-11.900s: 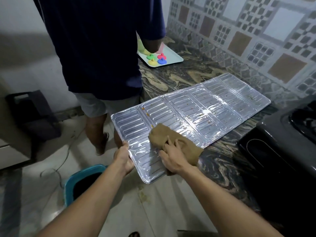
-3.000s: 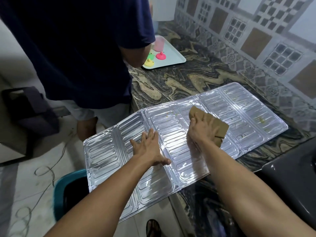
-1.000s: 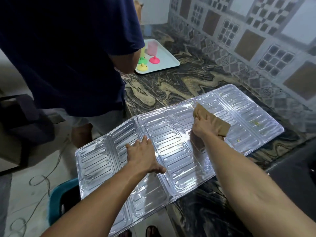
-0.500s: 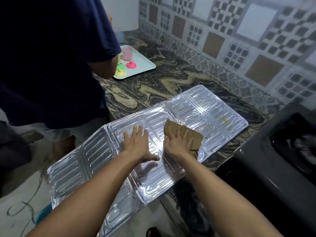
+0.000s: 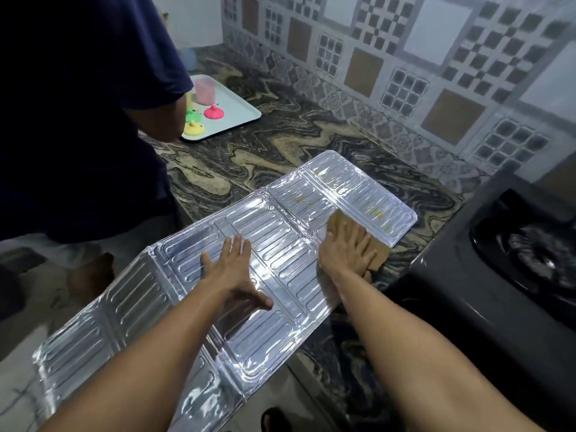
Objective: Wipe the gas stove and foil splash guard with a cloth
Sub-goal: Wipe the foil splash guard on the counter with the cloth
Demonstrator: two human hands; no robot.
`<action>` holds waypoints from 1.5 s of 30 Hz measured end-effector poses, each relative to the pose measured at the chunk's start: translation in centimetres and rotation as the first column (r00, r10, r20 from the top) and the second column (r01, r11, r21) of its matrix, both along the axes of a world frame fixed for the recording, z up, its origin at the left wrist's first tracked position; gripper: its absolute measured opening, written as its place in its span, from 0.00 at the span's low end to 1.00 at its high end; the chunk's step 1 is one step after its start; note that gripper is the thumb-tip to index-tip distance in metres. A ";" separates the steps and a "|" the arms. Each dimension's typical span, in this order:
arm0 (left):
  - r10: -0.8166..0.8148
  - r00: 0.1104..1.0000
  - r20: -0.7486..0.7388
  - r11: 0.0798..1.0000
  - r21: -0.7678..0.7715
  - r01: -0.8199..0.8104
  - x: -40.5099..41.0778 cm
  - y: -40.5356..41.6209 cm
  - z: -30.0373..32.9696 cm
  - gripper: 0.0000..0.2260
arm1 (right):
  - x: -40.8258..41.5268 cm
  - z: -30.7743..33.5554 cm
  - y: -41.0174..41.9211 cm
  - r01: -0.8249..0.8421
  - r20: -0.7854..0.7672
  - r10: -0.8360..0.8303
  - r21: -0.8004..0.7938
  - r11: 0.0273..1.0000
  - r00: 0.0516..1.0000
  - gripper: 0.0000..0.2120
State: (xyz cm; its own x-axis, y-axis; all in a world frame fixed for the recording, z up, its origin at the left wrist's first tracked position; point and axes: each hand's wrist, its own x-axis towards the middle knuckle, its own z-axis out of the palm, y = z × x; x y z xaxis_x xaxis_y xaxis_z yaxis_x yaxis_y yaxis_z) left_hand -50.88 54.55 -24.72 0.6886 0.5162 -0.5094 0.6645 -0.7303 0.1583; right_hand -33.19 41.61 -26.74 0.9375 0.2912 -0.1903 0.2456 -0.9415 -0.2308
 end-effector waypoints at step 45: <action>0.027 0.998 -0.050 0.999 -0.022 -0.029 7.7 4.2 1.0 0.64 | 4.8 -0.1 10.6 -0.663 0.028 0.664 -0.039 0.748 0.747 0.25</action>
State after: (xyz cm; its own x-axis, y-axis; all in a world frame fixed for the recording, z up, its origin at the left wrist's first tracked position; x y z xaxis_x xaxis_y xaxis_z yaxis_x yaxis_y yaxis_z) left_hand -43.18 58.79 -23.69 0.6474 0.5226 -0.5548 0.6922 -0.7078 0.1410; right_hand -28.41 52.24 -26.82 0.5166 0.8382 -0.1749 0.8184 -0.5434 -0.1871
